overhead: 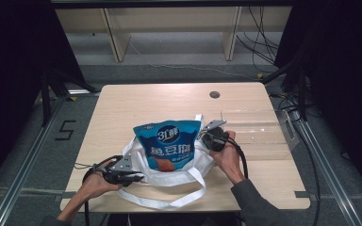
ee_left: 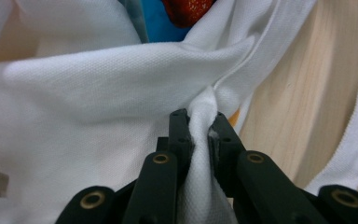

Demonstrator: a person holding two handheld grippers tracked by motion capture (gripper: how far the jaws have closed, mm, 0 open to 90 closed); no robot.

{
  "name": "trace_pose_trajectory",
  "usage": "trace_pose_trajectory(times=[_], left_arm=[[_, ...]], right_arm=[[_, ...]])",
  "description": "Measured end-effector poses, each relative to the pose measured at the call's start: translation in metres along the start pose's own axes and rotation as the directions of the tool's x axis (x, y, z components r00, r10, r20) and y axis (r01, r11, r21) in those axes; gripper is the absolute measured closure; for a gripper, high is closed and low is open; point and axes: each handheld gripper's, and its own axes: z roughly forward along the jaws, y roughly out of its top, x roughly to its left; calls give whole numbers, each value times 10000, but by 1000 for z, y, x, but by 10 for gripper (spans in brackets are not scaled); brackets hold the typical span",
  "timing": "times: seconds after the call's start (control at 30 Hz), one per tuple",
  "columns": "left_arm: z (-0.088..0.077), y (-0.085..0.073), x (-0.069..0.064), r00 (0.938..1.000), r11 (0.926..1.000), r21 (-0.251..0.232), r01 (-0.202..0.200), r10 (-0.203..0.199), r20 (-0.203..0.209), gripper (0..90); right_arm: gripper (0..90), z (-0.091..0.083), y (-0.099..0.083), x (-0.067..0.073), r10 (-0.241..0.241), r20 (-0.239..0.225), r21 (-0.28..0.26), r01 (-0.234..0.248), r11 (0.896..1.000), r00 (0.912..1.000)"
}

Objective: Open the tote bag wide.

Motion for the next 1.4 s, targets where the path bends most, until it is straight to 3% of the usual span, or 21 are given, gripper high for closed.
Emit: trace_pose_trajectory(times=[0.07, 0.3, 0.43, 0.57, 0.6, 0.67, 0.7, 0.77, 0.83, 0.87, 0.93, 0.97, 1.03, 1.07, 1.1, 1.13, 1.17, 1.27, 1.3, 1.33, 1.4], left_arm=[[-2, 0, 0, 9998, 9997, 156, -199, 200, -41, 819], [0, -3, -1, 9998, 9998, -15, 212, -212, 25, 823], [-2, -1, 0, 9998, 9998, 43, 217, -217, -23, 806], [-8, 2, -2, 9992, 9986, -354, 397, -393, 108, 722], [-11, 3, -2, 9995, 9988, -388, 290, -286, 108, 710], [-14, 6, -3, 9997, 9982, -538, 255, -258, -48, 669], [-15, 6, -5, 9988, 9961, -742, 483, -487, -31, 645], [-19, 7, -5, 9978, 9938, -936, 597, -622, -244, 588], [-23, 8, -6, 9956, 9880, -1282, 858, -899, -271, 517], [-26, 8, -6, 9953, 9871, -1341, 872, -919, -297, 482], [-33, 8, -9, 9919, 9752, -1905, 1130, -1220, -364, 407], [-36, 7, -9, 9908, 9726, -1989, 1206, -1303, -365, 388], [-43, 6, -12, 9801, 9552, -2425, 1695, -1891, -596, 360], [-46, 5, -12, 9783, 9543, -2433, 1736, -1954, -684, 347], [-50, 3, -13, 9730, 9460, -2674, 1833, -2134, -879, 340], [-53, 2, -14, 9686, 9435, -2717, 1898, -2252, -1054, 330], [-56, -1, -15, 9593, 9315, -2899, 2195, -2603, -1098, 323], [-65, -9, -18, 9407, 9246, -2824, 2557, -3054, -1480, 307], [-67, -13, -17, 9396, 9262, -2749, 2580, -3068, -1519, 298], [-68, -16, -20, 9256, 9187, -2696, 2886, -3397, -1668, 294], [-70, -23, -21, 9198, 9200, -2633, 2902, -3441, -1885, 271]], right_arm=[[886, 3, -4, 0, 107, 59, -55, -106, 9999, 9999], [886, 25, -11, 11, -98, 129, 695, 89, 9975, 9999], [867, 21, -12, 8, 157, 71, 474, -160, 9987, 9999], [727, 4, -9, -1, 591, -45, -375, -592, 9975, 9982], [705, -1, -8, -2, 823, -141, -429, -828, 9956, 9965], [669, -10, -8, -5, 799, -368, -1082, -835, 9906, 9961], [636, -17, -6, -5, 1160, -543, -1151, -1216, 9859, 9918], [571, -27, -3, -9, 839, -575, -1661, -924, 9818, 9948], [513, -40, 0, -11, 923, -931, -1156, -1028, 9880, 9914], [501, -45, 2, -12, 699, -1010, -996, -800, 9918, 9924], [459, -57, 5, -12, 386, -1149, -1061, -509, 9931, 9926], [444, -61, 6, -12, 271, -1217, -1075, -403, 9934, 9922], [419, -68, 9, -13, -78, -1241, -1280, -82, 9917, 9922], [405, -71, 10, -13, -129, -1371, -1170, -33, 9931, 9905], [397, -74, 11, -12, -287, -1381, -1156, 126, 9932, 9900], [389, -77, 12, -13, -465, -1334, -1339, 284, 9906, 9900], [380, -79, 13, -12, -432, -1353, -1394, 241, 9899, 9899], [342, -88, 16, -10, -656, -1516, -1333, 454, 9900, 9863], [335, -91, 17, -10, -841, -1490, -1361, 638, 9886, 9853], [331, -91, 17, -7, -827, -1491, -1589, 587, 9856, 9854], [319, -96, 19, -7, -1085, -1594, -1428, 858, 9860, 9812]])
